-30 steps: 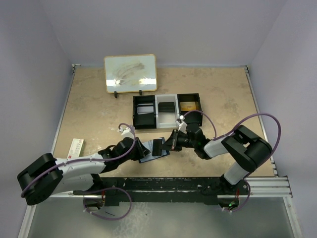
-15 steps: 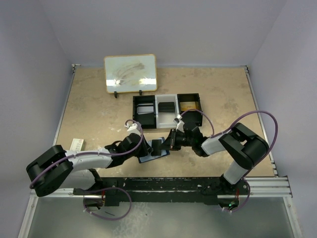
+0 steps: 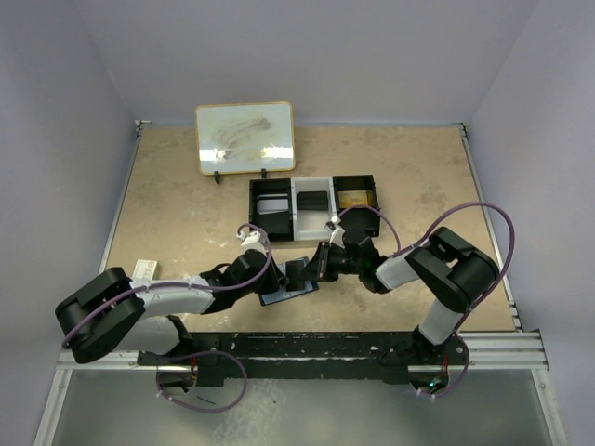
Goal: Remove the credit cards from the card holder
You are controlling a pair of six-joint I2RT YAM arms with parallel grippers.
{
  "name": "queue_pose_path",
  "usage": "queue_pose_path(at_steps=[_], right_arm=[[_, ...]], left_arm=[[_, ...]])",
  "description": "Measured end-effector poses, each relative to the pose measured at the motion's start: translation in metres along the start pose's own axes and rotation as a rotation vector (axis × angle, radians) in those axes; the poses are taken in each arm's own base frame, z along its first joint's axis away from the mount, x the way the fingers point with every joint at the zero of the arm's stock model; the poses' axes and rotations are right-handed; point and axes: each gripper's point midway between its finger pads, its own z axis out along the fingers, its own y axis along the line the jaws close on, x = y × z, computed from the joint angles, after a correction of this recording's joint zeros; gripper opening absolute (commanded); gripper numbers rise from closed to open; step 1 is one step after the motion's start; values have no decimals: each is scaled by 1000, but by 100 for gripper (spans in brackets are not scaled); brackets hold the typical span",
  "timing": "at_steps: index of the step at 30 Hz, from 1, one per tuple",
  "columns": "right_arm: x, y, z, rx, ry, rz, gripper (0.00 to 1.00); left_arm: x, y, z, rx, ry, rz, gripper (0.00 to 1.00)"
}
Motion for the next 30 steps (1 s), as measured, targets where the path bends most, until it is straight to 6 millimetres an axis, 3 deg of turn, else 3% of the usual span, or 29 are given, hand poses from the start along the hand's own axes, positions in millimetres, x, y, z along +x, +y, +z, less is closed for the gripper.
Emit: queue_pose_path(at_steps=[5,12,14,20,25,30], right_arm=[[-4,8,-4,-10,-15,-6,0],[-30,47,-36,-41,-150,-132,0],[-42,64,-53,-56,-222,-195,0],[-80,94,-100,-6,-443,-422,0],[-108,100,-128,95,-579,-664,0],[-123,98,-134,200,-579,-953,0]], left_arm=[[0,0,0,1,0,0,15],[-14,-15,-22,43,-27,9,44],[-24,-24,-31,49,-45,26,53],[-67,-42,-60,-37,-126,124,59],[-104,-43,-84,-185,-193,219,64],[-136,-33,-113,-313,-274,311,65]])
